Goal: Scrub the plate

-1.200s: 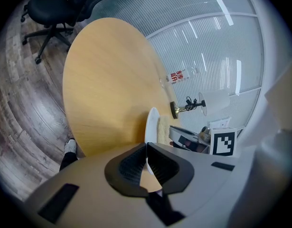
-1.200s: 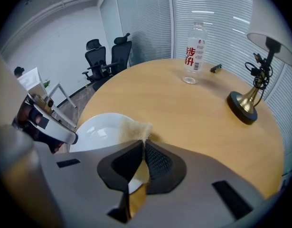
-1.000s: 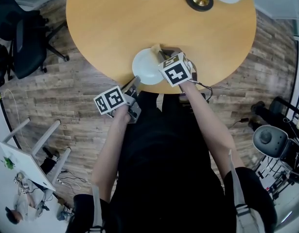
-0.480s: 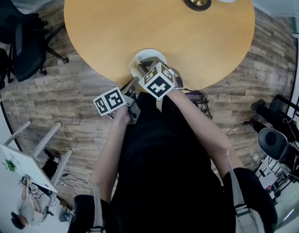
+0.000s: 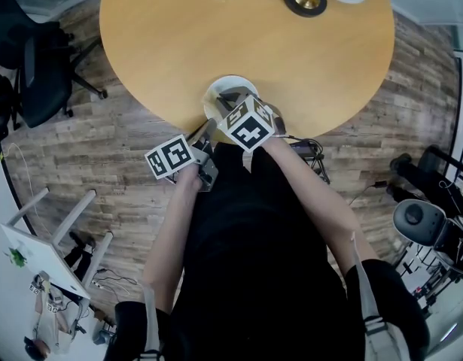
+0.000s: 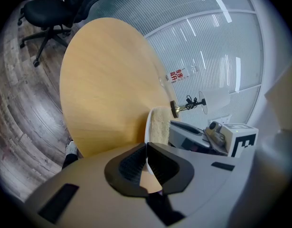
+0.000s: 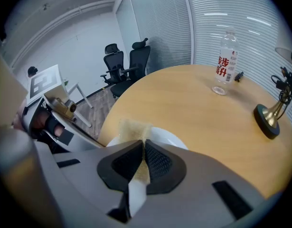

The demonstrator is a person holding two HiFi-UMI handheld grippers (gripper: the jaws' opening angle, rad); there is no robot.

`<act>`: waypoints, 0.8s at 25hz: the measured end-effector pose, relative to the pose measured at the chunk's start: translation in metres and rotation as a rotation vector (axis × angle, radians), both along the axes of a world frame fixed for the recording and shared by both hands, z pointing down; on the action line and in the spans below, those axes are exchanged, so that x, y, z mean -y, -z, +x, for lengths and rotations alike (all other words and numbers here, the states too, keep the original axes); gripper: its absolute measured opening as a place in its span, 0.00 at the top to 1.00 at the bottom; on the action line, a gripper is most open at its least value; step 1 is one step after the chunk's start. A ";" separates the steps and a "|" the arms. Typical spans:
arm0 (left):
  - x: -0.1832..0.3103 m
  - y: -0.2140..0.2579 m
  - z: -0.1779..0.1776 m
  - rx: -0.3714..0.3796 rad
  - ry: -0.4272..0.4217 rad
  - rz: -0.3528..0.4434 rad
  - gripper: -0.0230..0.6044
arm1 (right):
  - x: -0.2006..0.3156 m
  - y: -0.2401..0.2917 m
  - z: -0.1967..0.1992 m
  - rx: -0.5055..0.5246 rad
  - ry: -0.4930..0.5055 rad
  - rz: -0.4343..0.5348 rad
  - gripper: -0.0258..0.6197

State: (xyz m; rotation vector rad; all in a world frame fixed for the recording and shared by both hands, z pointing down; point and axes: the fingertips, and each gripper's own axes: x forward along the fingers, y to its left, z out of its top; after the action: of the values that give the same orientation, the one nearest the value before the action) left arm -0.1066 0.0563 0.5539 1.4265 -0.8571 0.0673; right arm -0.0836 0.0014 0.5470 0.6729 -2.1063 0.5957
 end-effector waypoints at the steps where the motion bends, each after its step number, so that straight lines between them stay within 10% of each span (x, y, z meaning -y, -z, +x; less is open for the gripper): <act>1: 0.000 0.000 0.000 -0.002 0.001 0.000 0.93 | 0.008 -0.001 0.006 -0.006 -0.023 0.005 0.92; 12: 0.003 0.001 -0.001 0.006 -0.007 0.010 0.93 | 0.030 -0.011 0.093 -0.107 -0.205 -0.020 0.92; 20: 0.002 0.003 0.000 0.009 -0.013 0.010 0.93 | 0.024 -0.010 0.072 -0.096 -0.155 -0.003 0.92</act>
State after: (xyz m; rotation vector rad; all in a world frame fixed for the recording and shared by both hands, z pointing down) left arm -0.1063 0.0538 0.5509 1.4424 -0.8569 0.0791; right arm -0.0112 -0.0227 0.5571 0.8522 -1.9756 0.6390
